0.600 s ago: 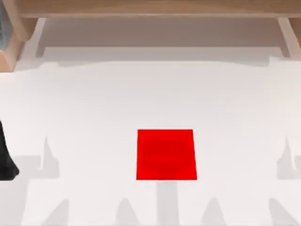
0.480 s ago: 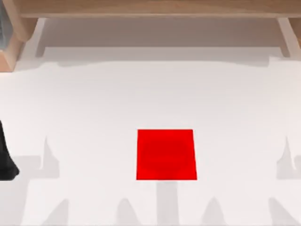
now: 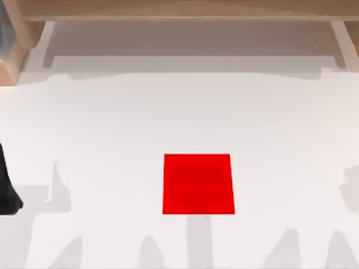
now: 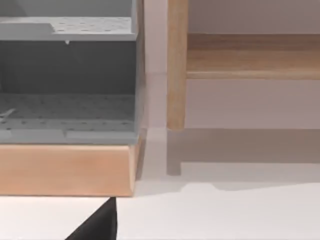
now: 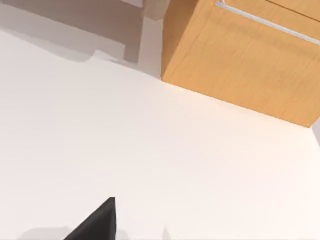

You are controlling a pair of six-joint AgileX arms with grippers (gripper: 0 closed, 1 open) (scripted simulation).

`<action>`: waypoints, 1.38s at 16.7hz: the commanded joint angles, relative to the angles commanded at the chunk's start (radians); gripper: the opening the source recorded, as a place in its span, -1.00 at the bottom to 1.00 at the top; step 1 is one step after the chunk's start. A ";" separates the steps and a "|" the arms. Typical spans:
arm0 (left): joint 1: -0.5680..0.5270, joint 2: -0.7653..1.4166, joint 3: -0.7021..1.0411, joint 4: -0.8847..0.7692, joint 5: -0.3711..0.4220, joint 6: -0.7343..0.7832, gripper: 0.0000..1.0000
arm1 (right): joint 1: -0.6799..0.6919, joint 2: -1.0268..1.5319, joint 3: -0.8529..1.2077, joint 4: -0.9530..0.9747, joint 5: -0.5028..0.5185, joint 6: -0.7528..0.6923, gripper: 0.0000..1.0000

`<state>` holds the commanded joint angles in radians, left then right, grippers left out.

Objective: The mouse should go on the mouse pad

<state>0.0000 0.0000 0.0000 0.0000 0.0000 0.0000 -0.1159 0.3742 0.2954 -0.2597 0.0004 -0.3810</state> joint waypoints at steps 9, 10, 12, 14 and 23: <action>0.000 0.000 0.000 0.000 0.000 0.000 1.00 | -0.220 0.877 0.539 -0.525 -0.002 -0.901 1.00; 0.000 0.000 0.000 0.000 0.000 0.000 1.00 | -0.241 0.955 0.593 -0.575 -0.002 -0.982 1.00; 0.000 0.000 0.000 0.000 0.000 0.000 1.00 | -0.280 1.089 0.691 -0.661 -0.002 -1.121 1.00; 0.000 0.000 0.000 0.000 0.000 0.000 1.00 | -0.310 1.193 0.773 -0.727 -0.003 -1.233 1.00; 0.000 0.000 0.000 0.000 0.000 0.000 1.00 | -0.339 1.304 0.863 -0.793 -0.004 -1.355 1.00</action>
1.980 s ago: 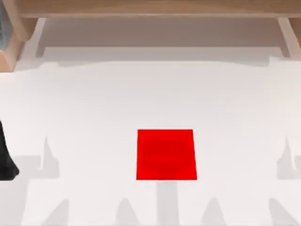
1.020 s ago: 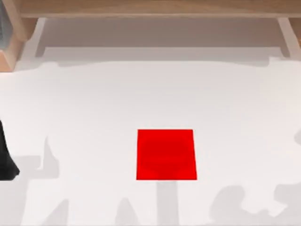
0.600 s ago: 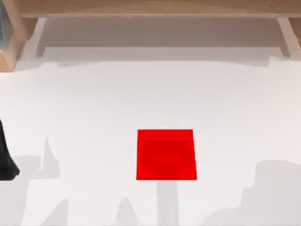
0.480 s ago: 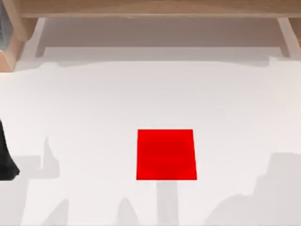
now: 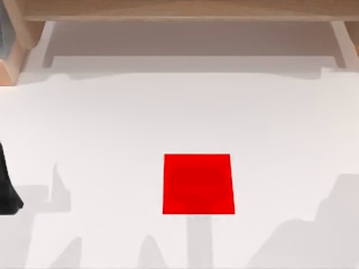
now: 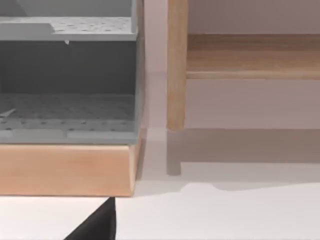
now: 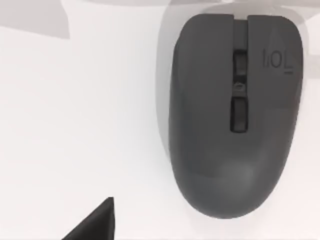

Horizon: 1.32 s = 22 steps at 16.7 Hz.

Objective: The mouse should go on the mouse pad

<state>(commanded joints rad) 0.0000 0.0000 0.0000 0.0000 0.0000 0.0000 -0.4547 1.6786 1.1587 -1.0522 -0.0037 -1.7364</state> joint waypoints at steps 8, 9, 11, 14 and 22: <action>0.000 0.000 0.000 0.000 0.000 0.000 1.00 | -0.001 0.123 -0.148 0.279 0.000 0.005 1.00; 0.000 0.000 0.000 0.000 0.000 0.000 1.00 | -0.001 0.144 -0.173 0.325 0.001 0.006 1.00; 0.000 0.000 0.000 0.000 0.000 0.000 1.00 | -0.001 0.175 -0.209 0.385 0.001 0.006 1.00; 0.000 0.000 0.000 0.000 0.000 0.000 1.00 | -0.001 0.186 -0.221 0.403 0.001 0.006 1.00; 0.000 0.000 0.000 0.000 0.000 0.000 1.00 | -0.001 0.186 -0.221 0.403 0.001 0.006 0.10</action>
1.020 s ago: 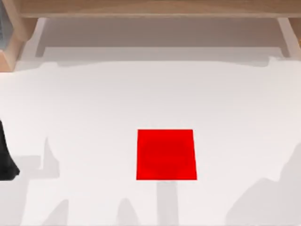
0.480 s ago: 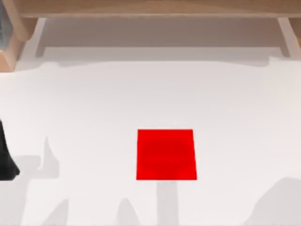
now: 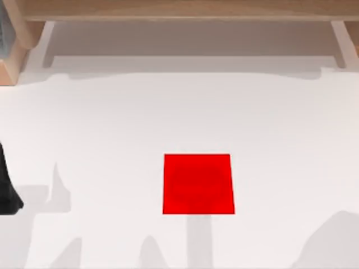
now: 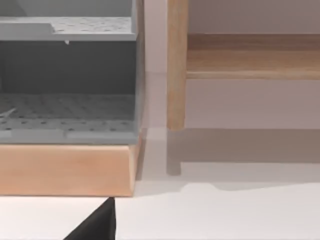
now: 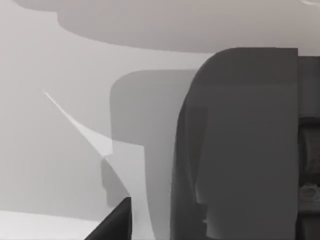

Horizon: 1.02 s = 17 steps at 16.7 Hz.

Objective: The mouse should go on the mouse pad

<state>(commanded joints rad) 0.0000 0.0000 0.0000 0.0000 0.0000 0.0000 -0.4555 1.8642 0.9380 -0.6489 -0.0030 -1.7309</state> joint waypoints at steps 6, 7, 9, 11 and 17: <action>0.000 0.000 0.000 0.000 0.000 0.000 1.00 | 0.000 0.000 0.000 0.000 0.000 0.000 -0.81; 0.000 0.000 0.000 0.000 0.000 0.000 1.00 | 0.000 0.000 0.000 0.000 0.000 0.000 -0.96; 0.000 0.000 0.000 0.000 0.000 0.000 1.00 | 0.000 0.000 0.000 0.000 0.000 0.000 -1.00; 0.000 0.000 0.000 0.000 0.000 0.000 1.00 | 0.000 0.000 0.000 0.000 0.000 0.000 -1.00; 0.000 0.000 0.000 0.000 0.000 0.000 1.00 | 0.004 -0.064 0.024 -0.076 0.016 0.028 -1.00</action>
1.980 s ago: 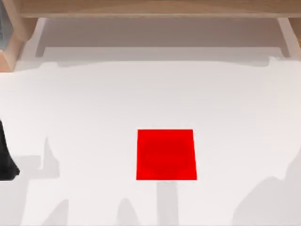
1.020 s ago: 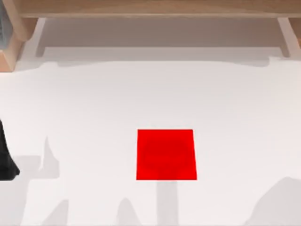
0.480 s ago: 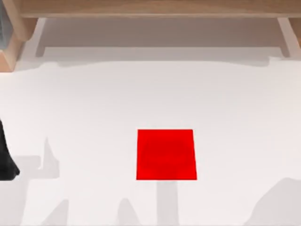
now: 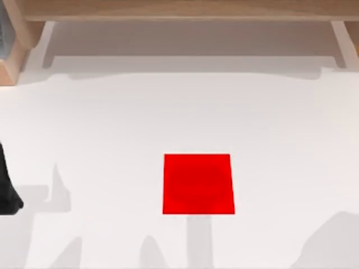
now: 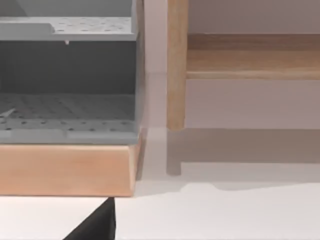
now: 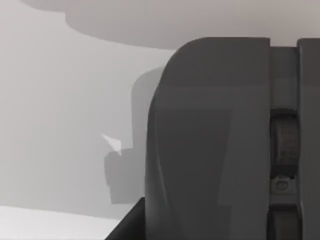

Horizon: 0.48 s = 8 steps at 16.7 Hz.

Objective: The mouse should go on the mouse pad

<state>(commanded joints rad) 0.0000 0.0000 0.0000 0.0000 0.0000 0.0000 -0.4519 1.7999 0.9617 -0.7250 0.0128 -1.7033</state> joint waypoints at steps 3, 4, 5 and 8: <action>0.000 0.000 0.000 0.000 0.000 0.000 1.00 | 0.001 -0.024 0.049 -0.071 0.000 -0.008 -1.00; 0.000 0.000 0.000 0.000 0.000 0.000 1.00 | 0.001 -0.036 0.073 -0.113 0.000 -0.011 -1.00; 0.000 0.000 0.000 0.000 0.000 0.000 1.00 | 0.001 -0.049 0.099 -0.159 0.000 -0.014 -1.00; 0.000 0.000 0.000 0.000 0.000 0.000 1.00 | -0.001 -0.102 0.182 -0.305 0.000 -0.011 -1.00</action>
<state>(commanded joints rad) 0.0000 0.0000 0.0000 0.0000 0.0000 0.0000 -0.4532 1.6981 1.1441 -1.0298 0.0125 -1.7146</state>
